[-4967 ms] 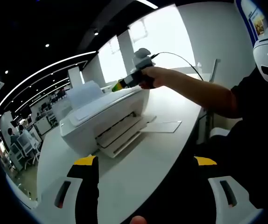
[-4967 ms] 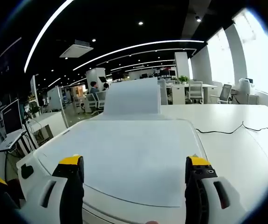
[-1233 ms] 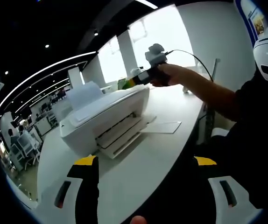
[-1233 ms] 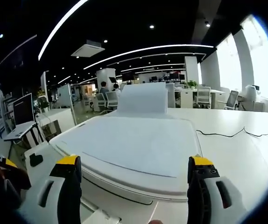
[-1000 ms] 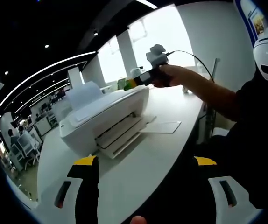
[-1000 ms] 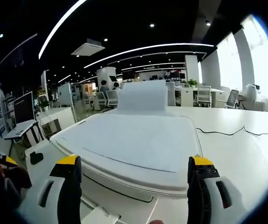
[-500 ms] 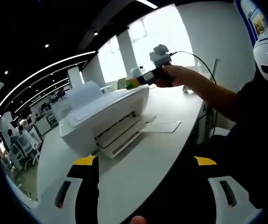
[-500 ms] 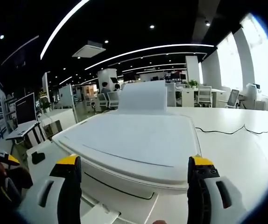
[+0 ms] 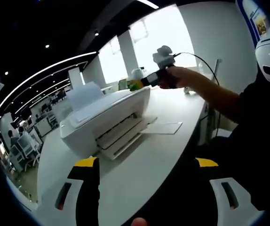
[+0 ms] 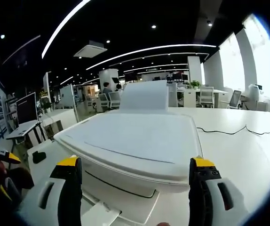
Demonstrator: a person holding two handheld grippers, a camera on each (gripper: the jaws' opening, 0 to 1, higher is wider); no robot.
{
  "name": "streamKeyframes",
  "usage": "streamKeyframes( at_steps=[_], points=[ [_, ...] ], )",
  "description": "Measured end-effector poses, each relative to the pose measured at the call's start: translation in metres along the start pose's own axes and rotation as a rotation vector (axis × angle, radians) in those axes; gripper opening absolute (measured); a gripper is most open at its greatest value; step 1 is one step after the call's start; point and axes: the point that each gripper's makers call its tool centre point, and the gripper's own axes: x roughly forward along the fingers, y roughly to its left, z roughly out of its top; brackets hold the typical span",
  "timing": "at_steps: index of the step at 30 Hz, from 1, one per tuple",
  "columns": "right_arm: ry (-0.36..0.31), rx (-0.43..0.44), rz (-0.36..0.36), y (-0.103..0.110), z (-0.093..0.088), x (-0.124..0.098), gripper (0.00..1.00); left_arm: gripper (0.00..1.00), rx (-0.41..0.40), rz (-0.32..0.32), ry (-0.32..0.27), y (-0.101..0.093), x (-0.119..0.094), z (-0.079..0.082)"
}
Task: Remove the paper from the printer output slot and place it on top of the printer
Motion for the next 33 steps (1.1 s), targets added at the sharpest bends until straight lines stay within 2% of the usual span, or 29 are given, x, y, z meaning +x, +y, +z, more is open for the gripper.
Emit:
streamKeyframes(
  at_steps=[33],
  points=[
    [0.016, -0.014, 0.029, 0.0, -0.013, -0.017, 0.9, 0.84, 0.007, 0.002, 0.0, -0.001, -0.001, 0.002]
  ],
)
